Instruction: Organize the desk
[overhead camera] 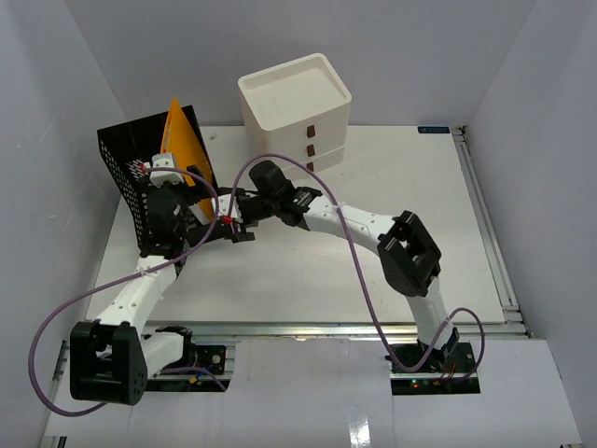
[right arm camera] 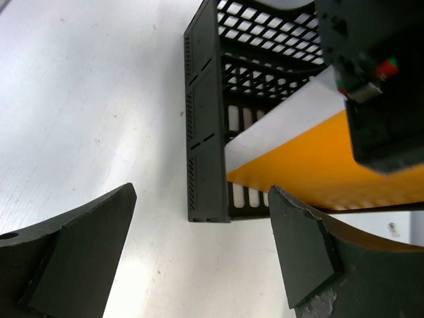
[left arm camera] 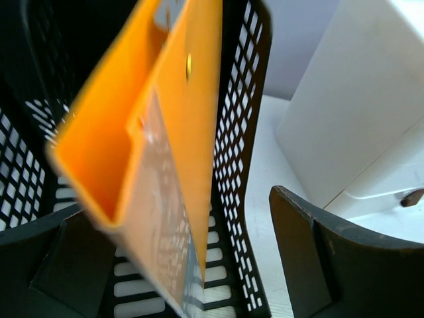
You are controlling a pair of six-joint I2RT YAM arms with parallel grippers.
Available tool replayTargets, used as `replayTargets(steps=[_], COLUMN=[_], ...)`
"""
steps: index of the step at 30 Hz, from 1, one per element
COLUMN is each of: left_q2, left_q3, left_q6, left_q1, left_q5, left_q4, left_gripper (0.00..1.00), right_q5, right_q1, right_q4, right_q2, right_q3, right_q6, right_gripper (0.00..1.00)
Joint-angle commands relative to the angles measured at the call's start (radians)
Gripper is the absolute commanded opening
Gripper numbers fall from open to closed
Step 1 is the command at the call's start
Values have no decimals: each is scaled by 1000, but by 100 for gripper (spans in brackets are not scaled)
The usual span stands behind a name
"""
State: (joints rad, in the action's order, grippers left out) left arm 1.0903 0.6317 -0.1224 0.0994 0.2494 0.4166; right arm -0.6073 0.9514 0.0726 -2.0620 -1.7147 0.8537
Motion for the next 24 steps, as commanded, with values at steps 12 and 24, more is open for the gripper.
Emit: replayTargets(steps=[12, 24], left_q2=[-350, -532], left_q3=[213, 239], left_q6=[-49, -297], left_q1=[-4, -4], left_q5=[-137, -698], left_q4=[-325, -475], left_gripper=[98, 98], right_q5=[-127, -88], right_q1=[-347, -702], right_q4=[47, 201], right_q2=[319, 692], right_q3=[260, 574], right_q6=[-423, -617], right_gripper=[90, 90])
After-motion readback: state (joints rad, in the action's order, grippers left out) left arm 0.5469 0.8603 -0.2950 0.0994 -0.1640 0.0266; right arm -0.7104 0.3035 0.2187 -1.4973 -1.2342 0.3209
